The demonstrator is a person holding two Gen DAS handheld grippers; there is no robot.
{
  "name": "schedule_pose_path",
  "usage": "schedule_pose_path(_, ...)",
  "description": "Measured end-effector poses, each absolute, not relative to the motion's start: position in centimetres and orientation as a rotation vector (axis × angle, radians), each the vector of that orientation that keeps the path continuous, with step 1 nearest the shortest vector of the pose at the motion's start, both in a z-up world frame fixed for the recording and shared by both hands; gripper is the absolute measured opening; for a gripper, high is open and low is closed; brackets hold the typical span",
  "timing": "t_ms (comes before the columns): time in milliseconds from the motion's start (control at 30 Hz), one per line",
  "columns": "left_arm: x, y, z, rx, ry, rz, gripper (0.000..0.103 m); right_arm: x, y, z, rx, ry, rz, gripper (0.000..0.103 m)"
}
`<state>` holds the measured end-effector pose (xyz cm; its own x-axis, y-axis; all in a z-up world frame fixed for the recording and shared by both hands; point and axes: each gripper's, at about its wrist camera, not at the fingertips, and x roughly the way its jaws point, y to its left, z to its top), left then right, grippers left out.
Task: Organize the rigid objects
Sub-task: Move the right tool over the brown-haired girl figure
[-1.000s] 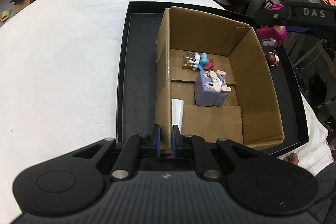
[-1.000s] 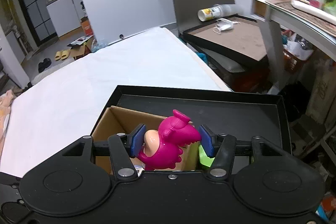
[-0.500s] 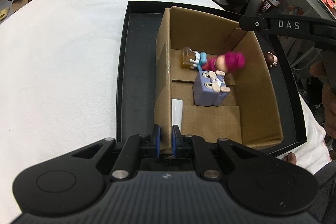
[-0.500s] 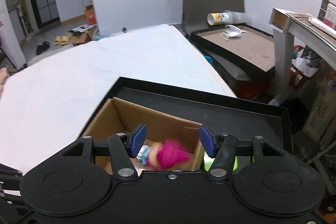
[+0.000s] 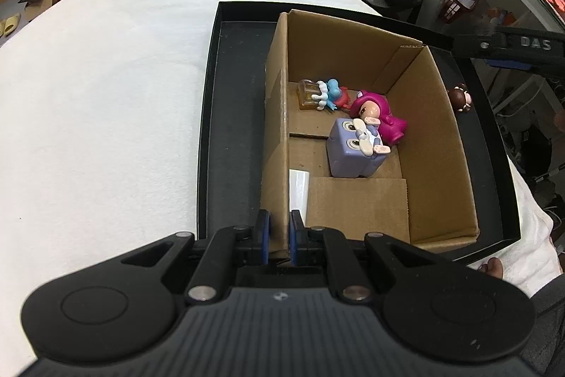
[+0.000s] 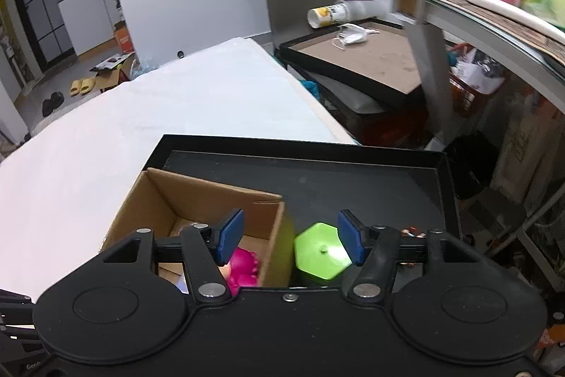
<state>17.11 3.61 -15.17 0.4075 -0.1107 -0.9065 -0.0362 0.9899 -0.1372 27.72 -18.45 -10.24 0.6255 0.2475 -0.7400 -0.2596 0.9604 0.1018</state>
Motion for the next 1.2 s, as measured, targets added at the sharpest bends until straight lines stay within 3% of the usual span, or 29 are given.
schedule_pose_path(1200, 16.1, 3.2, -15.1, -0.182, 1.137, -0.018, 0.01, 31.0, -28.7, -14.2, 0.26, 0.977, 0.091, 0.058)
